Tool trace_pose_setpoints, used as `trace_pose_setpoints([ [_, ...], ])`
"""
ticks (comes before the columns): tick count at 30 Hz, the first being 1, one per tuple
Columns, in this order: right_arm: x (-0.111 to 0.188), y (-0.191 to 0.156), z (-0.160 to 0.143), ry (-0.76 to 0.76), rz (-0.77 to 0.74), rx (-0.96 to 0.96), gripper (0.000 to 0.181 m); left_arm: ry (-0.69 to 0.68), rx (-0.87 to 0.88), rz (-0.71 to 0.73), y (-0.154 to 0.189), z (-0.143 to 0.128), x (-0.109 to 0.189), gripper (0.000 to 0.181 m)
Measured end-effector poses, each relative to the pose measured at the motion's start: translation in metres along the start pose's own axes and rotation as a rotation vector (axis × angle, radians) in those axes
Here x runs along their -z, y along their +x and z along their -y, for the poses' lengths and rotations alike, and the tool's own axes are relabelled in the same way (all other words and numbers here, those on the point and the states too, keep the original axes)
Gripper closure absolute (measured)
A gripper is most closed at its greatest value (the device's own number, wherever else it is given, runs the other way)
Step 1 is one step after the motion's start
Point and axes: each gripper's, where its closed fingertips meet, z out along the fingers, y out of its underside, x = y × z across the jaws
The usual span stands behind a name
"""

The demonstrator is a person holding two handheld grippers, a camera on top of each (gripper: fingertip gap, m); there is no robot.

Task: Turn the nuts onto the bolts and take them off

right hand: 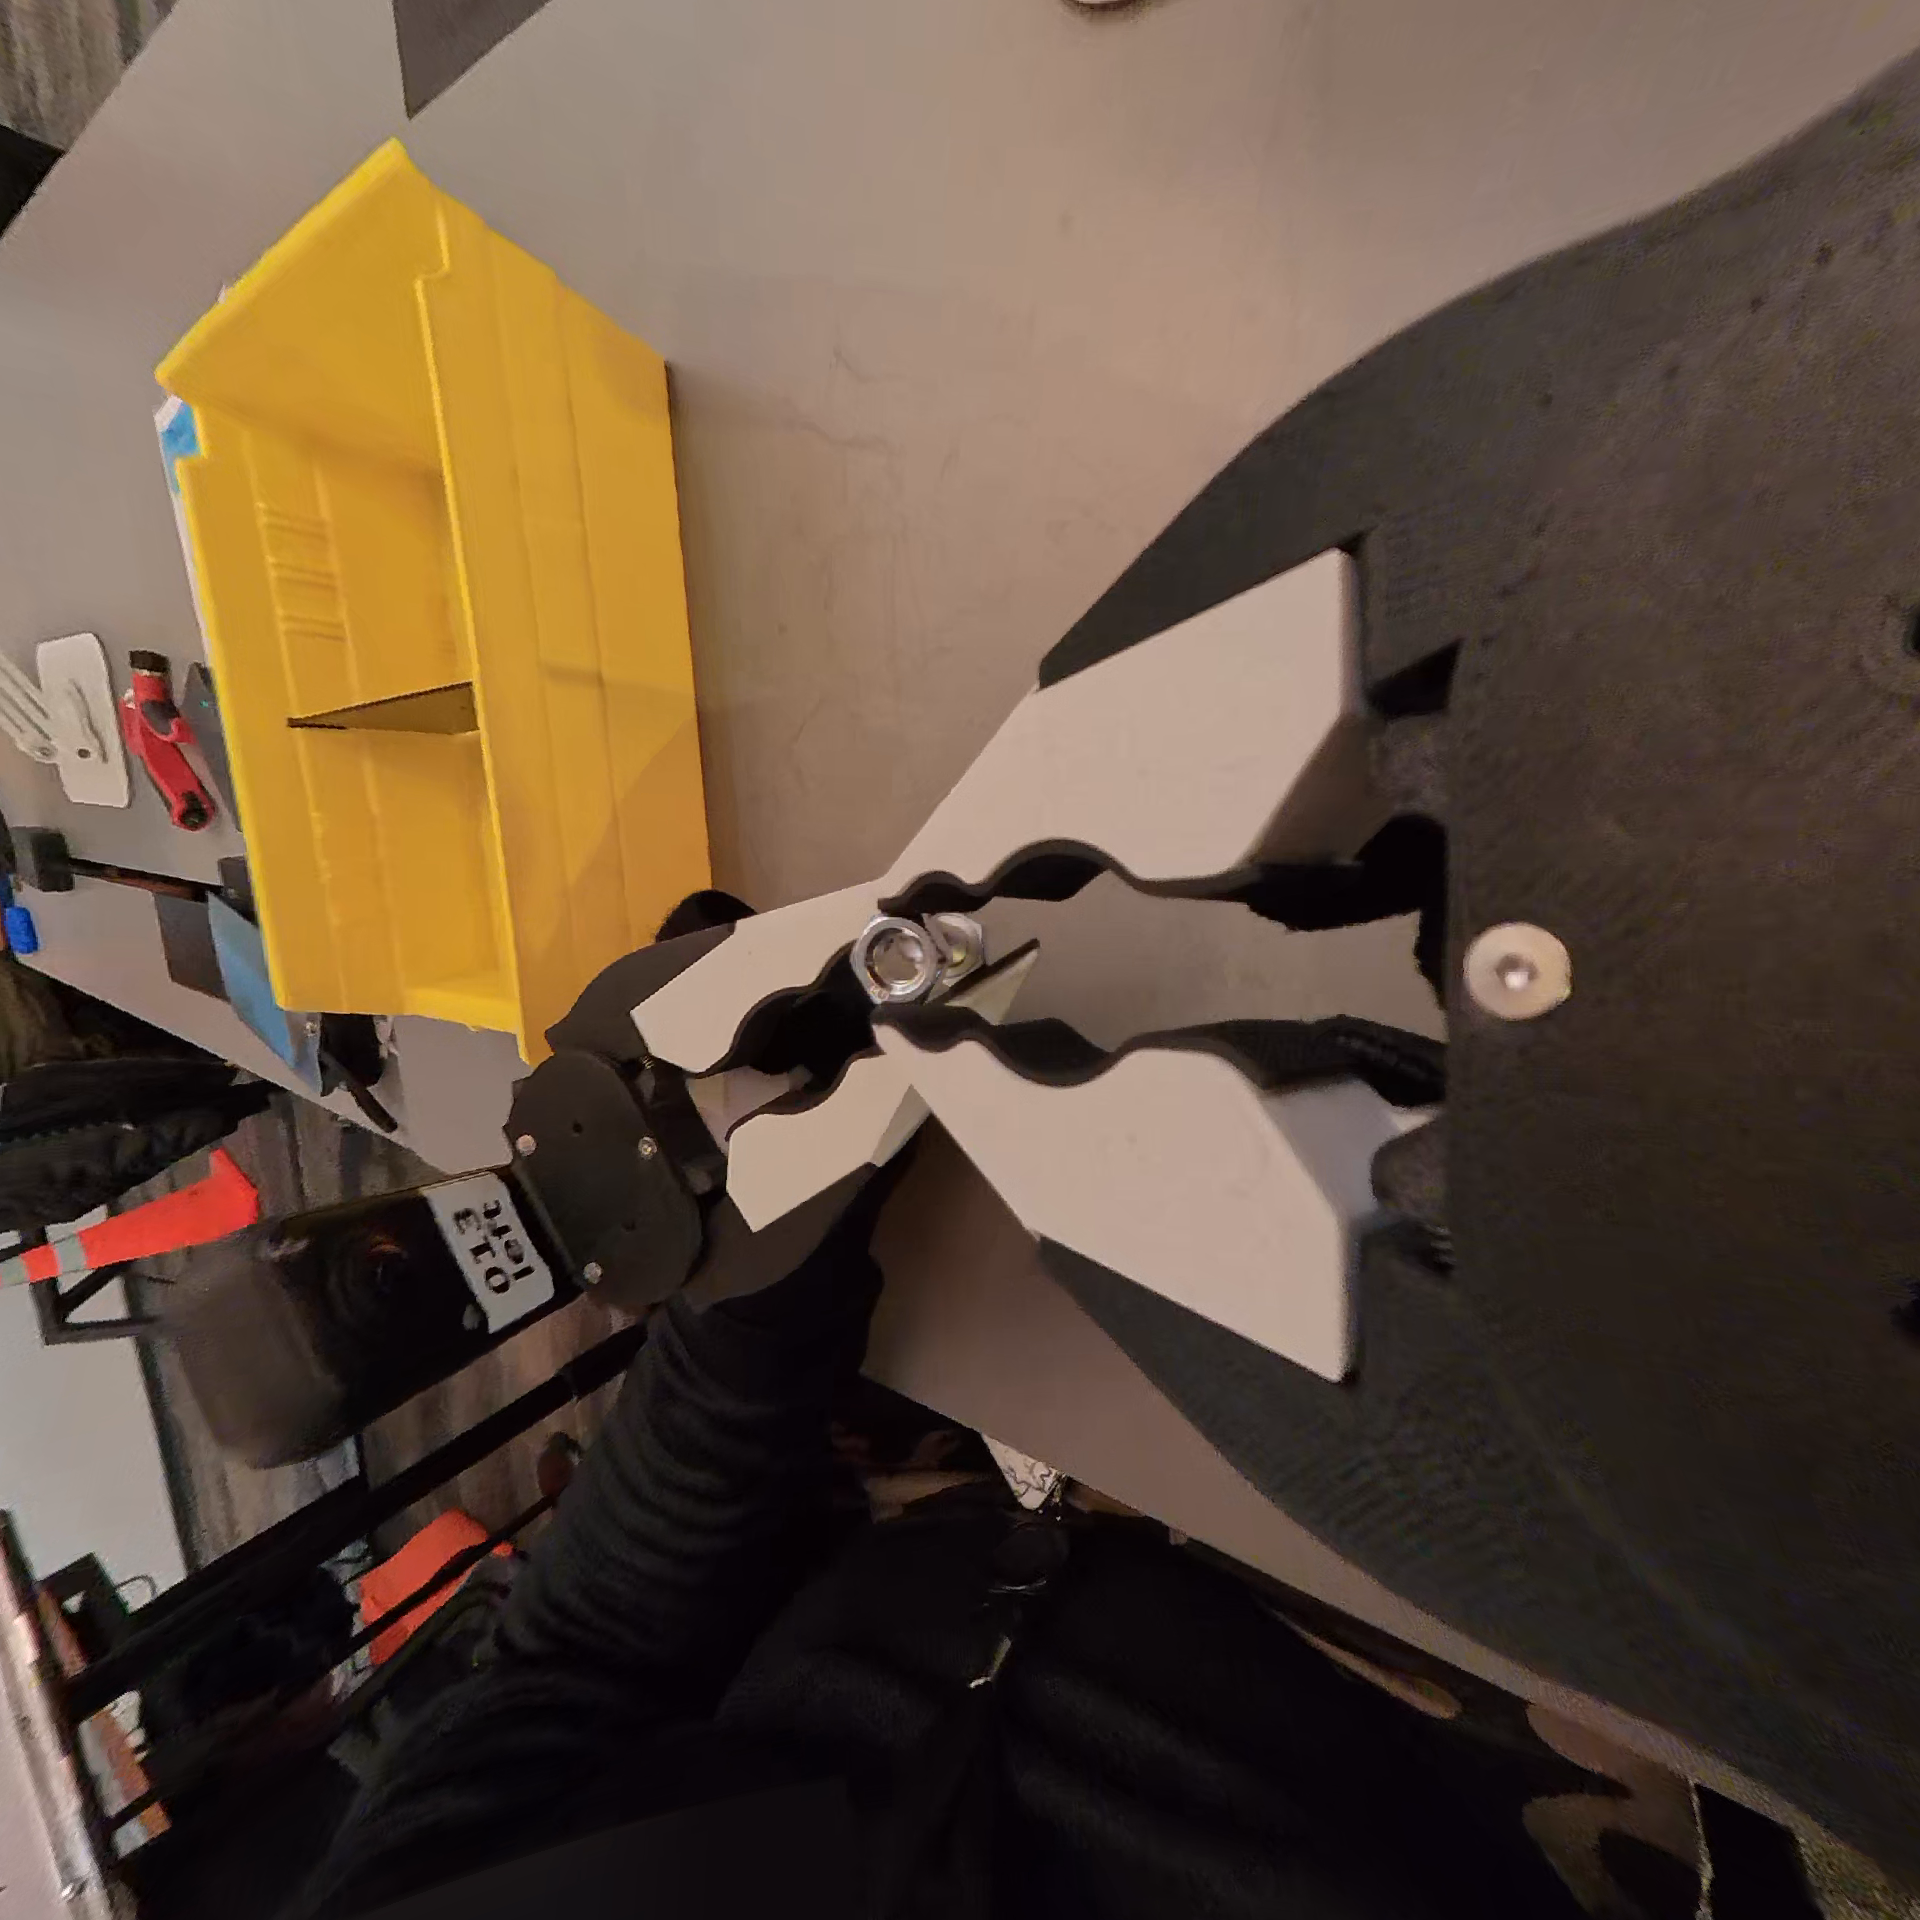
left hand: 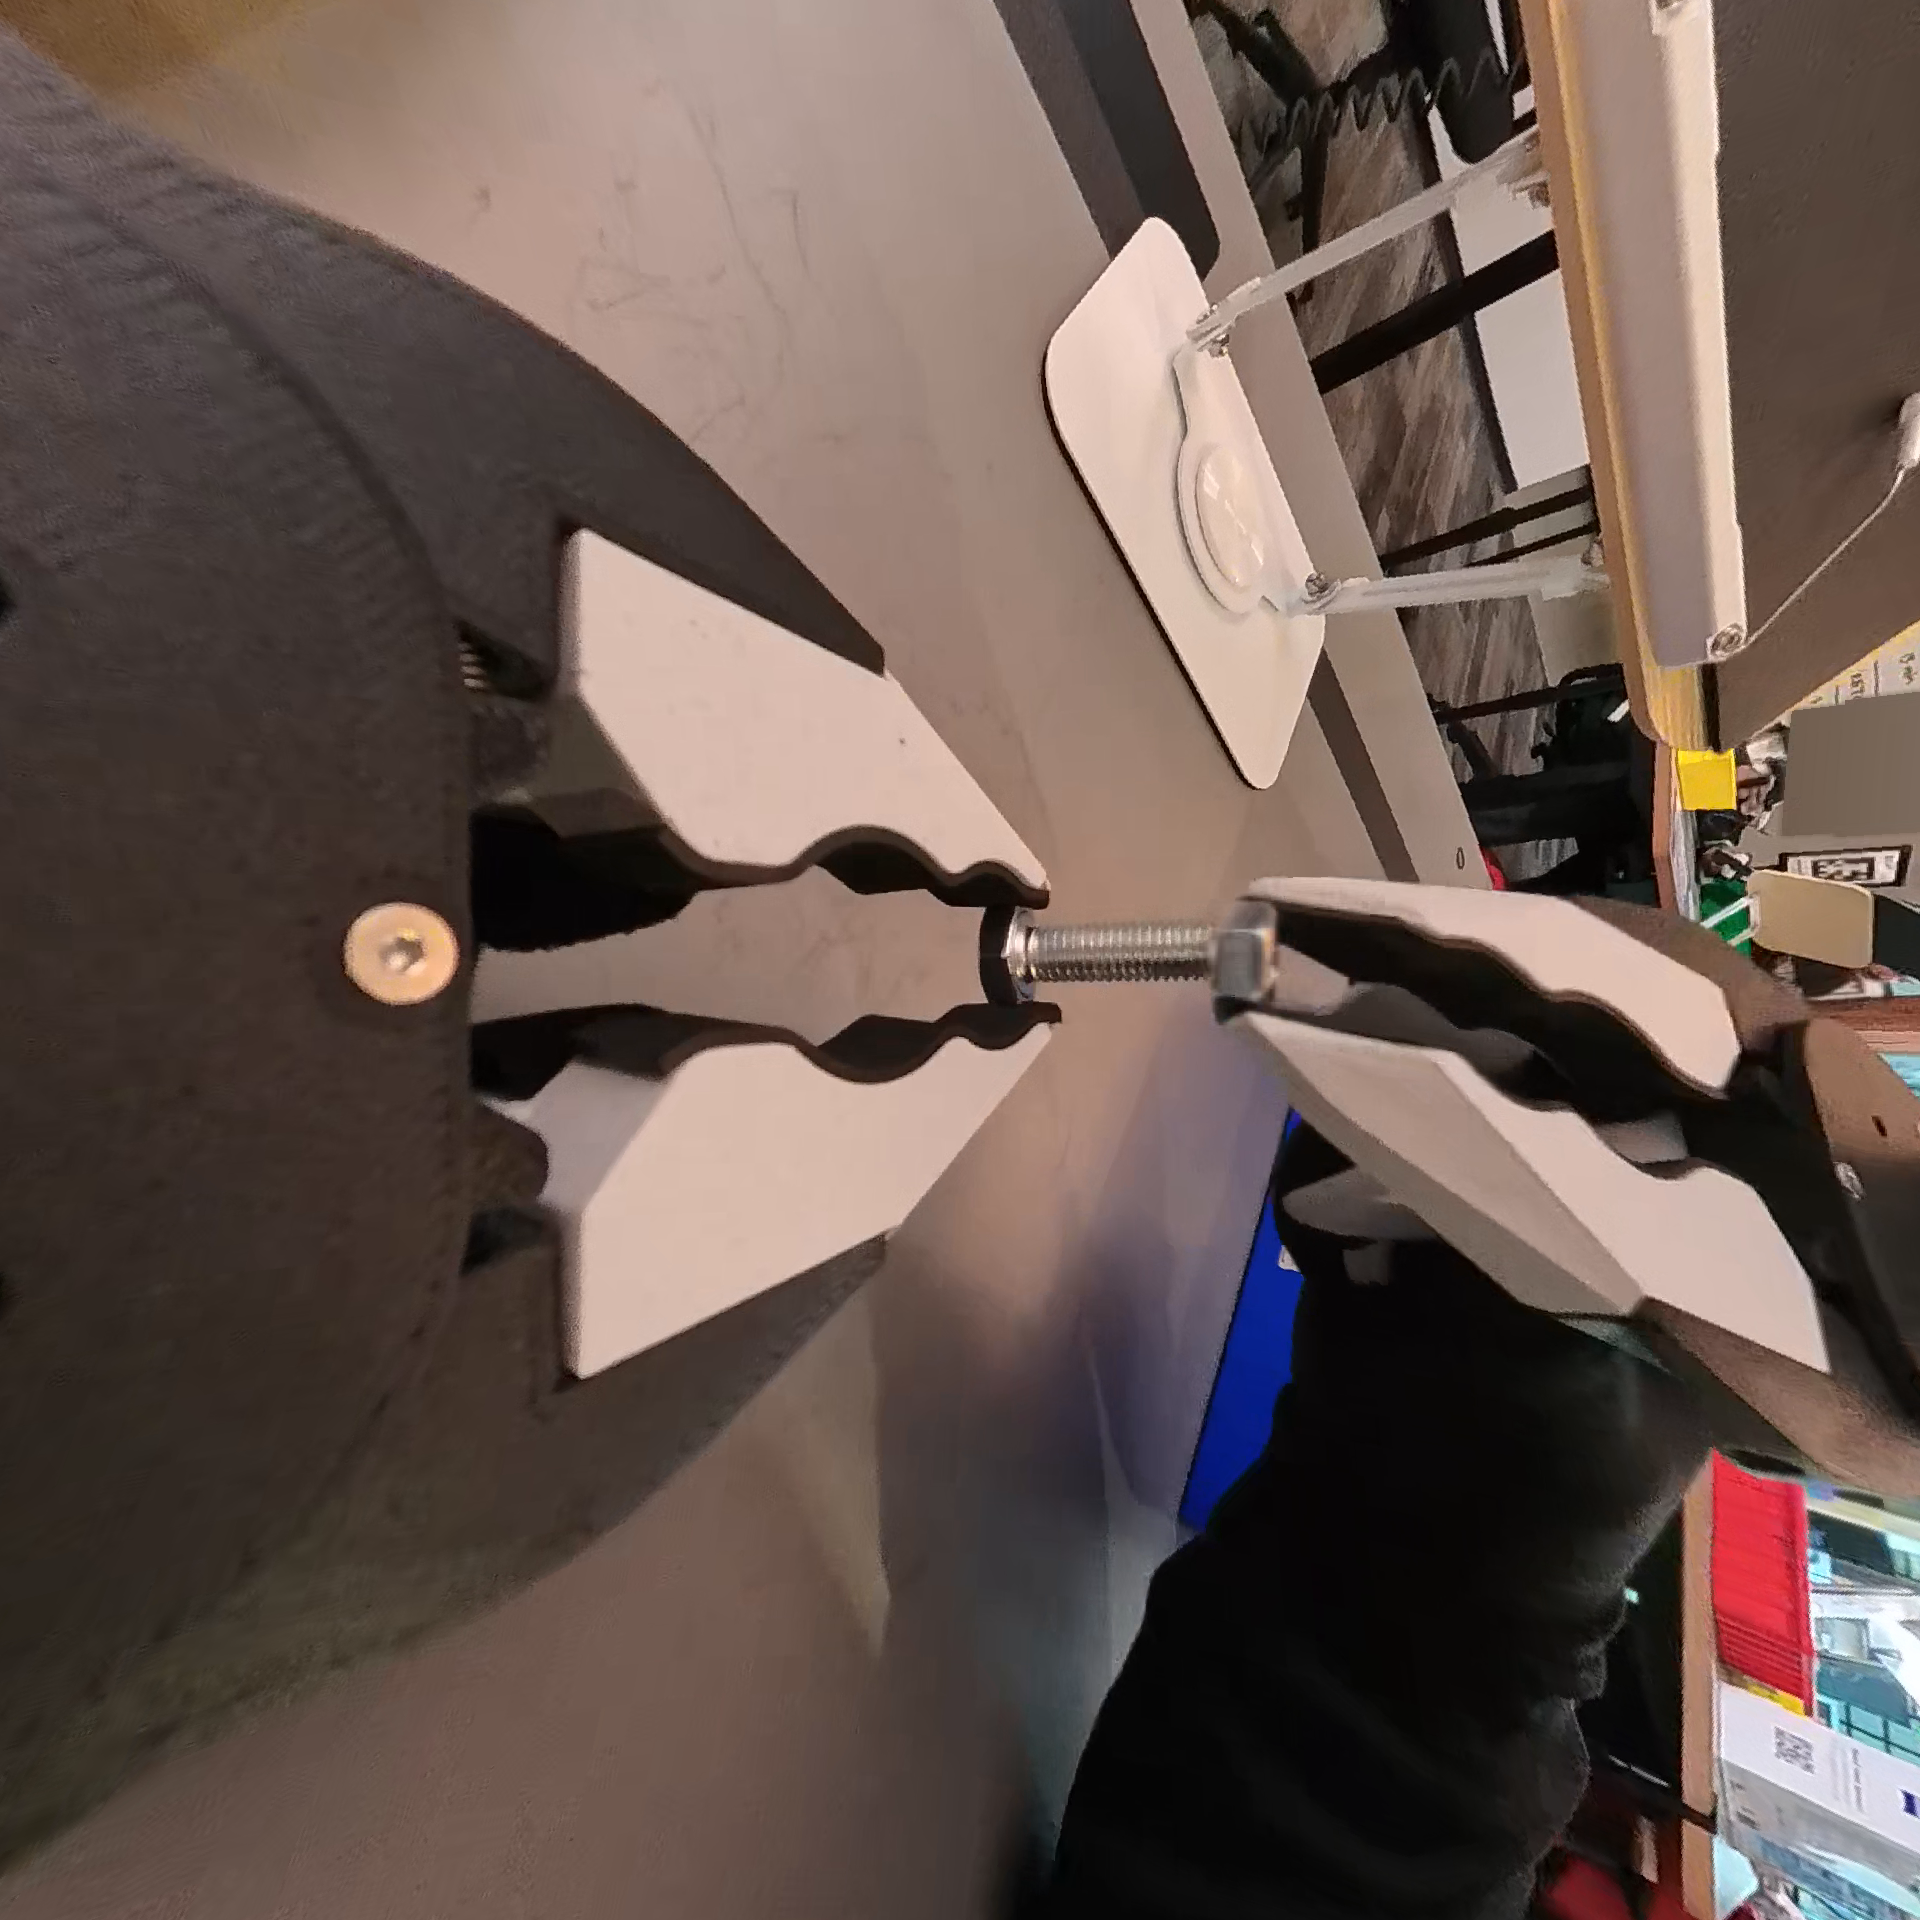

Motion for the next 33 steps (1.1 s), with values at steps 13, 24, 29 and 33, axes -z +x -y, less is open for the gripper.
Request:
trace_pose_setpoints([
  [13,0.002,-0.002,-0.008,-0.009,0.038,0.017,0.166,-0.018,-0.047,-0.004,0.006,-0.001,-0.001,0.165],
  [24,0.001,-0.004,-0.012,-0.067,0.012,0.069,0.166,-0.051,-0.07,0.006,0.008,-0.006,-0.003,0.165],
  [29,0.0,-0.002,-0.007,0.003,0.015,0.017,0.166,-0.035,-0.065,0.027,0.004,-0.003,-0.001,0.165],
  [33,-0.003,0.002,-0.004,0.068,0.011,-0.028,0.166,-0.025,-0.028,0.023,0.0,-0.002,0.0,0.165],
])
